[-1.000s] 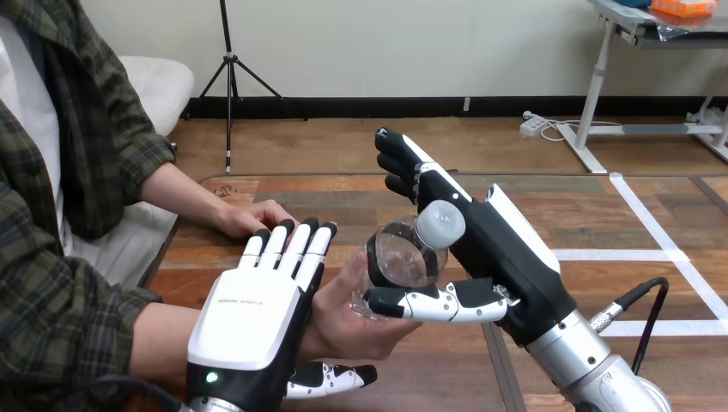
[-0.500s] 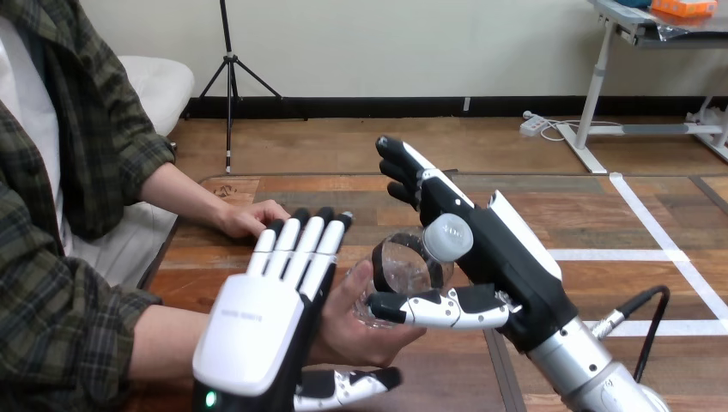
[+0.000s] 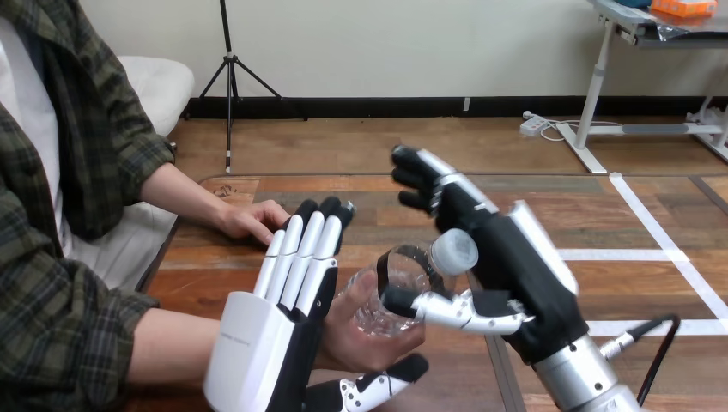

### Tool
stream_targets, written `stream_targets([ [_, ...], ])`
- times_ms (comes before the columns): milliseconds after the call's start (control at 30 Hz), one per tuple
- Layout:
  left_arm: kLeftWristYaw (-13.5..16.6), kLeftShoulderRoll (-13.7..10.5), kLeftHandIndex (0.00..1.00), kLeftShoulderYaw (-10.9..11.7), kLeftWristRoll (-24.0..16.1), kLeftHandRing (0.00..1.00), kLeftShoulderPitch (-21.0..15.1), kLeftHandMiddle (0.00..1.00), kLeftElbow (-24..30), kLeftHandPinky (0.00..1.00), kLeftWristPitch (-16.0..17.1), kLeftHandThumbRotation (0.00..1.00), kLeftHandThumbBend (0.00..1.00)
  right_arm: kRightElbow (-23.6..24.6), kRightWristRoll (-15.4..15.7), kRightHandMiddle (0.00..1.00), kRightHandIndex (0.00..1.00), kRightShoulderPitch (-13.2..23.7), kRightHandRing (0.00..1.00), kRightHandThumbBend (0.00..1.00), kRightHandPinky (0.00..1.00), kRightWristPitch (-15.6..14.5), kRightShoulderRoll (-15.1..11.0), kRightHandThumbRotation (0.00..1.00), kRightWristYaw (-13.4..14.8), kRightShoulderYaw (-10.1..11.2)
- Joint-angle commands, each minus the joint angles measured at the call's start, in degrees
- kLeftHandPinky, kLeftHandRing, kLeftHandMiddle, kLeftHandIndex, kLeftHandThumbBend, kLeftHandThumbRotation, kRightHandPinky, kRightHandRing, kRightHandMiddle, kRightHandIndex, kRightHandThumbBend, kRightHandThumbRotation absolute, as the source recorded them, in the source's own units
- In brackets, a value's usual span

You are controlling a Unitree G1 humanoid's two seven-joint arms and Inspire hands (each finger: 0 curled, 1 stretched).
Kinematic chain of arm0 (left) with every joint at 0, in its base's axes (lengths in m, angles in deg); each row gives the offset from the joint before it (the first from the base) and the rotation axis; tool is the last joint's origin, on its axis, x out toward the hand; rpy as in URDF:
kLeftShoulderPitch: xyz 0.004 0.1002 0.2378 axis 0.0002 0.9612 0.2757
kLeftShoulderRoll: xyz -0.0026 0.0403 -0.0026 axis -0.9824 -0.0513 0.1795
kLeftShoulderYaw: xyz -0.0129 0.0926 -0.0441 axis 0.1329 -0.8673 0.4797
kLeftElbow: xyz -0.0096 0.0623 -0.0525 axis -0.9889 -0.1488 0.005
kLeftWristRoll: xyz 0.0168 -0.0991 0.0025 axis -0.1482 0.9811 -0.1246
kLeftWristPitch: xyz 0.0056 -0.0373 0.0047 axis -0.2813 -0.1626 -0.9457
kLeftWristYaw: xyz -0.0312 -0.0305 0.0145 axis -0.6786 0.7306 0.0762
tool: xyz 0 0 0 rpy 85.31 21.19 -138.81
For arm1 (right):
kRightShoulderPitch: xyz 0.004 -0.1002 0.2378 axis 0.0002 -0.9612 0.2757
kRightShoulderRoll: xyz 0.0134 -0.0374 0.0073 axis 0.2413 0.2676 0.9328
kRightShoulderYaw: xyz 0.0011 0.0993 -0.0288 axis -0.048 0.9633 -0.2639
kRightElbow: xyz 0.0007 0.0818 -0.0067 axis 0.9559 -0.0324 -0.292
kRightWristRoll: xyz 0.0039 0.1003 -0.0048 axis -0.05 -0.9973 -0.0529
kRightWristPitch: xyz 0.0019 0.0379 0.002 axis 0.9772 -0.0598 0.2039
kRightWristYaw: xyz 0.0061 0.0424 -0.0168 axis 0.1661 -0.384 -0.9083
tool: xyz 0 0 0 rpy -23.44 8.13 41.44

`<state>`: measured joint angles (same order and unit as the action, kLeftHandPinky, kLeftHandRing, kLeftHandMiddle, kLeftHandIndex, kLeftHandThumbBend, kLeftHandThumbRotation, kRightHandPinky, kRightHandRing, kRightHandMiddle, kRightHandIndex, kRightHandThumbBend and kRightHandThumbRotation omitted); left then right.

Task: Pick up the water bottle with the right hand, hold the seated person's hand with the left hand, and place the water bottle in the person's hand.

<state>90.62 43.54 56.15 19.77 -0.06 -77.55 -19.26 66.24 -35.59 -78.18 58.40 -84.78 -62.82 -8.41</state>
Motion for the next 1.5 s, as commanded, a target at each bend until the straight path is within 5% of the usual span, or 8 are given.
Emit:
stream_targets([
  [0, 2.28, 2.68, 1.00, -1.12, 2.39, 1.00, -3.97, 1.00, -2.43, 0.95, 4.33, 0.95, 0.58, 0.40, -1.05, 0.90, 0.86, 1.25, 0.89, 0.62, 0.83, 3.85, 3.25, 0.22, 2.99, 1.63],
  [467, -0.95, 9.46, 1.00, -2.65, 12.98, 0.95, -3.87, 0.99, -7.13, 0.89, 17.16, 1.00, 0.52, -4.10, 2.48, 0.85, 0.81, 0.47, 0.84, 0.41, 0.75, 12.30, 6.20, 0.29, 8.26, 2.66],
  [967, -0.98, 15.62, 1.00, -1.91, 13.16, 0.93, -1.74, 0.96, -8.44, 0.88, 21.37, 1.00, 0.57, -6.09, 7.37, 0.83, 0.78, -1.43, 0.80, 0.38, 0.69, 16.76, 8.31, 0.44, 14.79, 3.21],
  [1467, -3.22, 17.38, 0.98, -0.84, 13.99, 0.92, -1.04, 0.94, -8.87, 0.90, 25.10, 1.00, 0.60, -6.46, 8.55, 0.82, 0.78, -2.96, 0.79, 0.36, 0.68, 18.17, 8.42, 0.54, 16.99, 2.35],
])
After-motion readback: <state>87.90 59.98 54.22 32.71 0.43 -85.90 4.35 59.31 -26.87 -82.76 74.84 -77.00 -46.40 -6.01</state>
